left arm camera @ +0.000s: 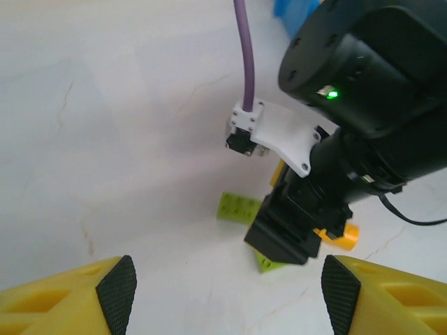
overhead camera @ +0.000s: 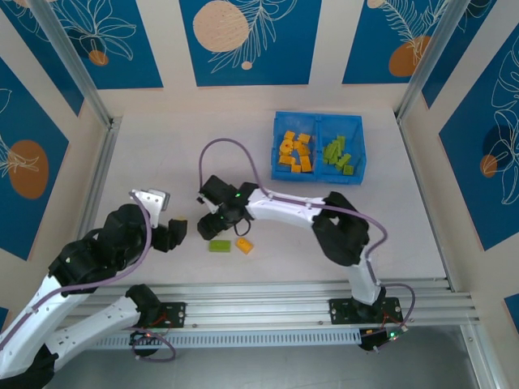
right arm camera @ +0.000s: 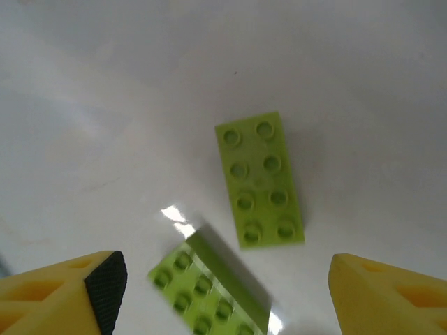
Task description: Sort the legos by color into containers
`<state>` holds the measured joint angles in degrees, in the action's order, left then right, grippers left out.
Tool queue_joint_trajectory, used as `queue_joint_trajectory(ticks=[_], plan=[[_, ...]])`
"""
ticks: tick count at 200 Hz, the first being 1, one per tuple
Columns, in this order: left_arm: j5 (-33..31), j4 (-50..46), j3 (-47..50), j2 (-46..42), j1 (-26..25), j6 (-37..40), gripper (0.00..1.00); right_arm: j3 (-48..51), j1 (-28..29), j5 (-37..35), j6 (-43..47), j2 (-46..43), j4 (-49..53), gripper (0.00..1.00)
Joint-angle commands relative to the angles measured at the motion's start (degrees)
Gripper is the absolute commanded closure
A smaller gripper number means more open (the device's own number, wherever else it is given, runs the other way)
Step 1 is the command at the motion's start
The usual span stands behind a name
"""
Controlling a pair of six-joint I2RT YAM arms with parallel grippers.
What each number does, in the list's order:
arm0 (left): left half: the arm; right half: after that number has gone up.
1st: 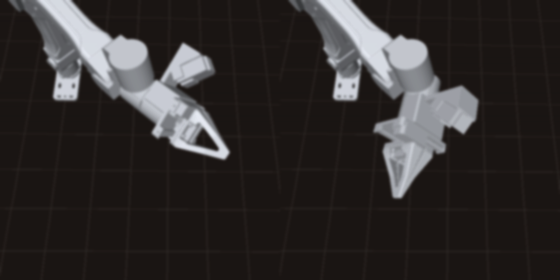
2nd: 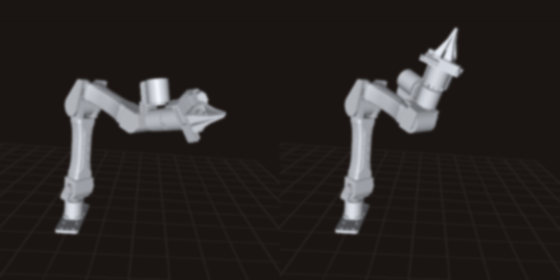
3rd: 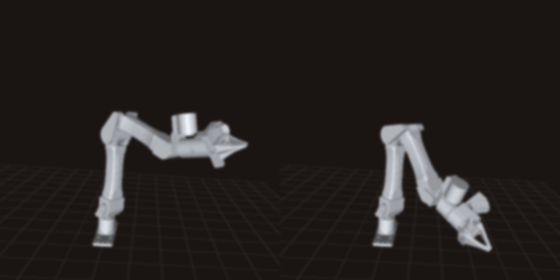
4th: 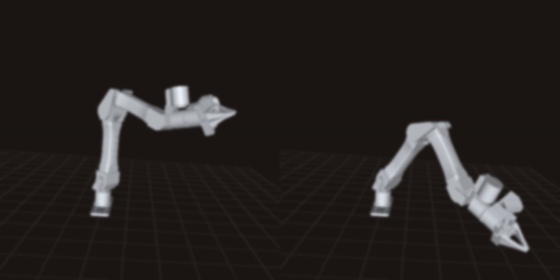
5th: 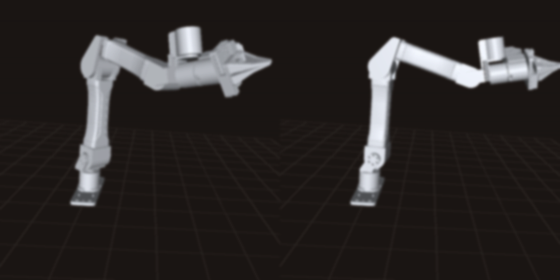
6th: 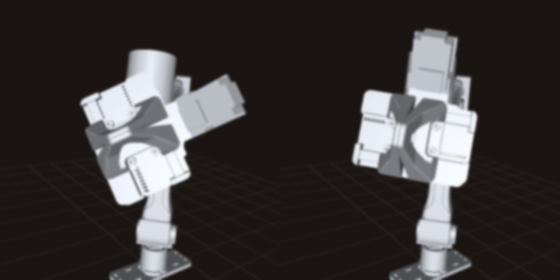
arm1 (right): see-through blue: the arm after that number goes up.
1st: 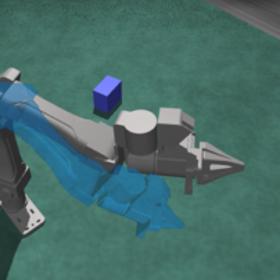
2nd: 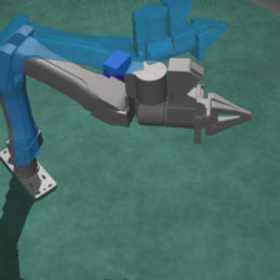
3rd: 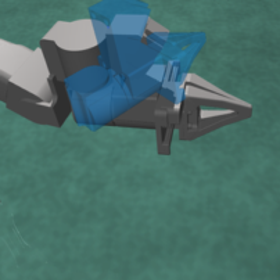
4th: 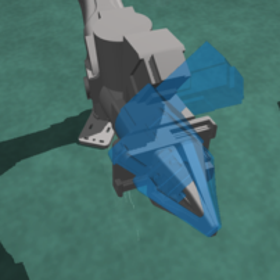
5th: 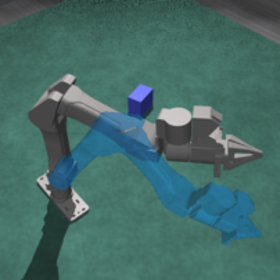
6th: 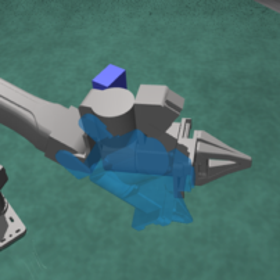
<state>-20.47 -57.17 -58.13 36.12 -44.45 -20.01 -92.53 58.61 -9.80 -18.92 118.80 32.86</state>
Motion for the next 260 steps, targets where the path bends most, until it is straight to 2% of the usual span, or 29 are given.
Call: queue_joint_trajectory(ticks=[1, 19, 43, 64, 108, 164, 188, 214, 232, 260], plan=[[-1.85, -6.06, -0.96, -0.08, -0.31, -4.64, 0.27, -5.49, 1.03, -4.20, 3.05, 4.65, 3.28, 0.25], [-2.55, -5.76, -0.37, 0.11, -0.34, -4.80, 0.27, -7.31, 1.55, -6.37, 3.12, 7.60, 4.05, 0.32], [-1.53, -4.24, 1.40, 0.21, -0.33, -4.84, 0.27, -8.19, 2.18, -9.15, 3.41, 9.27, 4.92, 0.51], [-0.53, -3.07, 2.64, 0.14, -0.31, -4.73, 0.27, -7.87, 2.39, -10.79, 3.45, 9.08, 5.20, 0.62], [2.59, -1.09, 3.50, 1.38, -0.34, -2.95, 0.30, -4.21, 1.02, -5.77, 1.30, 4.18, 1.33, 0.70], [7.06, 2.10, 3.20, 5.37, -0.31, -0.94, 0.29, 3.35, -2.08, -1.59, -2.52, -9.17, -3.57, 0.72], [11.61, 7.12, 3.37, 7.45, -0.36, 1.11, 0.27, 8.18, -5.70, -0.88, -4.93, -17.10, -5.92, 0.72], [18.04, 14.63, 4.25, 10.06, -0.29, 3.09, 0.18, 14.86, -11.63, -0.75, -7.31, -27.48, -9.17, 0.72], [20.80, 18.19, 4.28, 12.69, -0.30, 3.30, 0.12, 19.70, -17.96, -1.12, -8.90, -34.72, -10.93, 0.72], [21.69, 20.58, 3.56, 16.71, -0.40, 3.54, 0.07, 24.55, -30.56, -0.60, -10.27, -42.10, -11.33, 0.70]])
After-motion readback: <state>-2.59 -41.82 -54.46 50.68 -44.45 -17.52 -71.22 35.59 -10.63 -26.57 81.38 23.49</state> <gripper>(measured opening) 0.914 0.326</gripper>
